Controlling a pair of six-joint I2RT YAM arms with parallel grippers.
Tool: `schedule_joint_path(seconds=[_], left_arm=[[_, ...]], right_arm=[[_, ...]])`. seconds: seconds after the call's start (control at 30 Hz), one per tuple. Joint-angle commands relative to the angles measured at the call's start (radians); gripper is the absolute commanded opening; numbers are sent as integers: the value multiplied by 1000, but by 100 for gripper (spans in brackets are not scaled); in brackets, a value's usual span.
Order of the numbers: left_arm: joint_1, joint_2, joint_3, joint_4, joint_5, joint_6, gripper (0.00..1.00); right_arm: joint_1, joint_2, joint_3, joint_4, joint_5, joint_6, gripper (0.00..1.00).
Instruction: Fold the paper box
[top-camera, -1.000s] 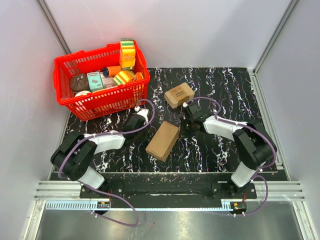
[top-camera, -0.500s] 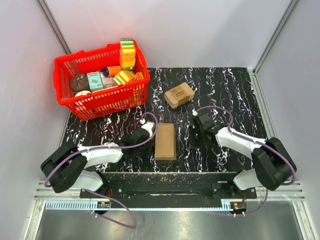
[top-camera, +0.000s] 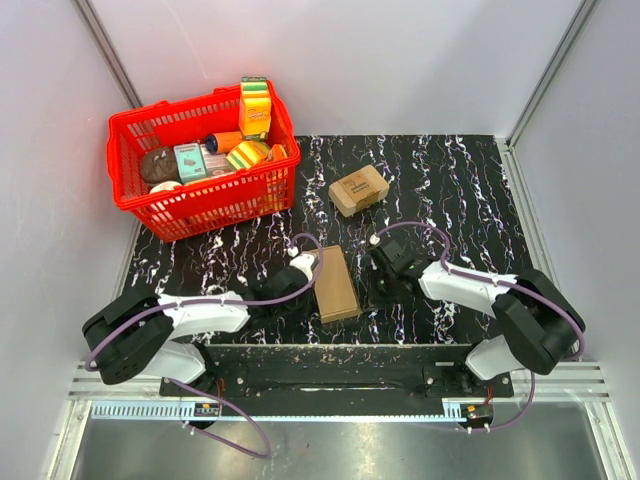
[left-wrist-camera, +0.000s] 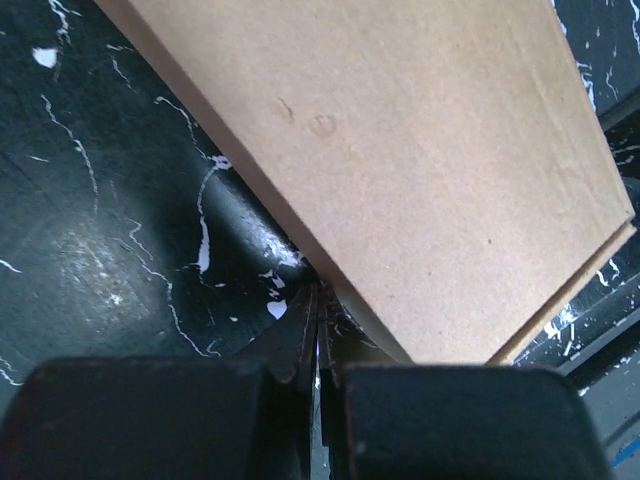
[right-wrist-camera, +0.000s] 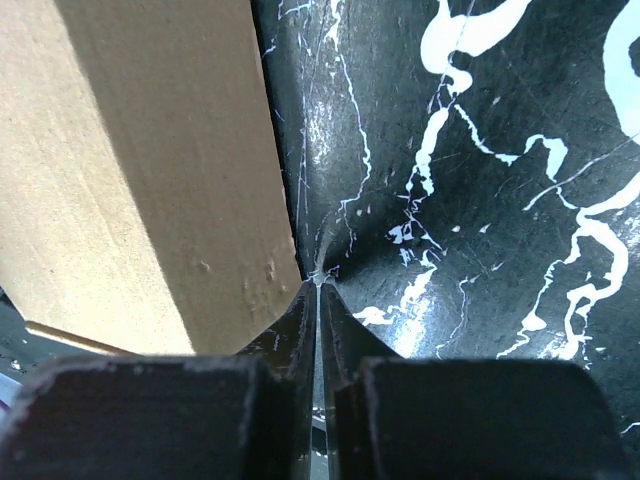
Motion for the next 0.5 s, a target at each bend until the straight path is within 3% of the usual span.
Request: schedule_joint_path(seconds=[0.0,0.47], left_arm=[[-27,-6,13,-4,-21,-29,0],[-103,11,49,-6,-38,-70,0]], right_arm=[[22,14,13,13,44,13,8],[60,37,33,19,16,20,8]])
